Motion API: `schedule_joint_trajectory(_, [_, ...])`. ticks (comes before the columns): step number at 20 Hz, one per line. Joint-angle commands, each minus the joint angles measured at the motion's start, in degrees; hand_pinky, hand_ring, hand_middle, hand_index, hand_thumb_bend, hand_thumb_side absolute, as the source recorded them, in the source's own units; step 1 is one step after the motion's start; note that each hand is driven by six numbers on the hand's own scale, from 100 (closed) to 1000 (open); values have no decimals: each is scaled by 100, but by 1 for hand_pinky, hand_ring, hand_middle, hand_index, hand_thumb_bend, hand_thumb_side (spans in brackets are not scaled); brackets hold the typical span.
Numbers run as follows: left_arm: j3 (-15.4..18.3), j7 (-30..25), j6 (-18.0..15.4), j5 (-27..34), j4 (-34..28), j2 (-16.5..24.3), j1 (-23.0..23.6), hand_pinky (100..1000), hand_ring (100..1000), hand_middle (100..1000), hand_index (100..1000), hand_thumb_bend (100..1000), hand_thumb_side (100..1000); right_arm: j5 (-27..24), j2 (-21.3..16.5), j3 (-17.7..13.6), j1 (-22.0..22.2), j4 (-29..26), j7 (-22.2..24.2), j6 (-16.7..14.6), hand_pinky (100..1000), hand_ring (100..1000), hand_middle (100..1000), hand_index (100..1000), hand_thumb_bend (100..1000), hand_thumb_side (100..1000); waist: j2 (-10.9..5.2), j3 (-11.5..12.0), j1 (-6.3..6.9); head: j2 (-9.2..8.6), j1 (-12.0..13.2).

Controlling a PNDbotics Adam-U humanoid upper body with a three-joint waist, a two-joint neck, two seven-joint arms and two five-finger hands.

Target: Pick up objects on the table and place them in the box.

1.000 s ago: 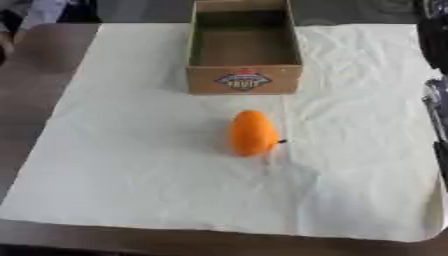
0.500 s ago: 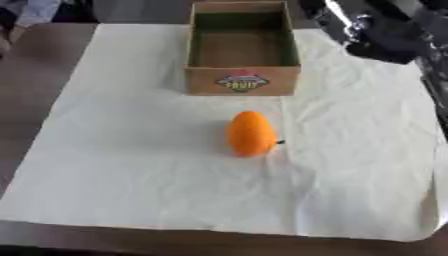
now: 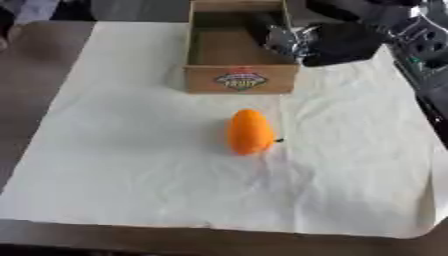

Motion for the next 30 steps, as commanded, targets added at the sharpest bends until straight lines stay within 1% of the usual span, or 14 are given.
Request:
schedule_joint_trajectory(1, [57,1,24,19,-124,99,2,349,419,700,766,100,693,-122,-124,92,-136,55,375,68,930,886,846,975,323,923,-93,11,8,19,-29])
schedule_joint_trajectory(2, [66,1,30,16,-124,95,13,348,418,701,765,100,694,-164,-145,118,-132,66,489,94,936,889,847,979,370,889,-89,11,2,27,-34])
schedule_joint_trajectory(4, [82,-8,44,6,-124,85,36,347,417,701,764,100,696,-272,-197,169,-104,79,700,141,942,894,851,986,409,860,-76,5,-11,34,-35])
schedule_joint_trajectory(5, [89,-14,49,1,-124,78,44,347,417,701,764,100,696,-322,-221,188,-89,80,788,160,942,894,851,986,409,860,-70,3,-16,33,-35])
schedule_joint_trajectory(6, [96,-17,54,-3,-124,71,51,346,416,702,763,100,697,-363,-241,200,-67,75,859,174,946,897,854,1000,434,850,-61,1,-19,26,-35])
schedule_joint_trajectory(8, [116,-21,64,-10,-124,53,68,346,415,702,763,100,697,-441,-283,199,21,63,978,190,947,898,856,1000,435,854,-38,2,-21,8,-36])
schedule_joint_trajectory(11, [147,-21,76,-22,-124,23,101,344,413,702,762,100,699,-438,-335,152,161,54,1028,247,949,903,867,1000,445,853,-2,9,-20,-14,-41])
schedule_joint_trajectory(15, [184,-36,99,-35,-124,-38,136,341,410,703,759,100,704,-216,-367,136,375,87,977,412,948,904,870,1000,461,851,66,0,-26,-78,-77])
schedule_joint_trajectory(20, [211,-69,121,-33,-124,-98,142,338,407,704,756,100,709,268,-325,206,612,89,938,642,947,909,868,1000,475,851,154,-1,-37,-125,-170])
schedule_joint_trajectory(27, [219,-112,139,-25,-124,-148,119,337,406,705,754,100,712,786,-199,323,843,181,1054,698,949,917,876,1000,506,843,235,18,-45,-148,-225])
schedule_joint_trajectory(30, [216,-131,143,-18,-124,-164,109,336,406,705,754,100,712,918,-130,373,887,273,1121,682,949,918,878,1000,514,839,252,32,-46,-170,-234])
